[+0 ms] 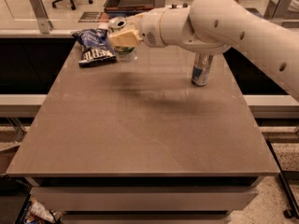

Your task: Move 7up can near blue chip bag

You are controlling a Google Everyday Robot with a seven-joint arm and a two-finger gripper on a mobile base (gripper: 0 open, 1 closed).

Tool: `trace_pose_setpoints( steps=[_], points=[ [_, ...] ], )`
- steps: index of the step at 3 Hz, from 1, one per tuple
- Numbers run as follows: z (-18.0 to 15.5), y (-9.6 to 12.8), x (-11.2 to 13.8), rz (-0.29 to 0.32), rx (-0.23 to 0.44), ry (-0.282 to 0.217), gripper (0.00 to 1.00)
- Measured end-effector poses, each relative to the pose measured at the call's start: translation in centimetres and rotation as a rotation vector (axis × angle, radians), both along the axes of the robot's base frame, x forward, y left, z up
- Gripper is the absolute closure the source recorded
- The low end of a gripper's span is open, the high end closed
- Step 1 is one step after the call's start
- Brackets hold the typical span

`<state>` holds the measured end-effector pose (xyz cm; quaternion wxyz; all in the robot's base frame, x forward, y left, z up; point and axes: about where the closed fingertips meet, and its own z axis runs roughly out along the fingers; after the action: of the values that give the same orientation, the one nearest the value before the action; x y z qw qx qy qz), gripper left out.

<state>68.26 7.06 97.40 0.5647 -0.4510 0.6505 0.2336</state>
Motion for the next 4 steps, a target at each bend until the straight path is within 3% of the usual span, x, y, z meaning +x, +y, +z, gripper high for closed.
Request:
trace_pose_setpoints(
  steps=[1,2,4],
  points=[
    [-1.6,-0.5,3.0,-0.026,0.011,0.073,1.0],
    [-3.1,-0.4,5.1,-0.014,0.04,0.13,1.0],
    [-4.4,0.2,7.1,-0.024,0.036,0.16,1.0]
  ],
)
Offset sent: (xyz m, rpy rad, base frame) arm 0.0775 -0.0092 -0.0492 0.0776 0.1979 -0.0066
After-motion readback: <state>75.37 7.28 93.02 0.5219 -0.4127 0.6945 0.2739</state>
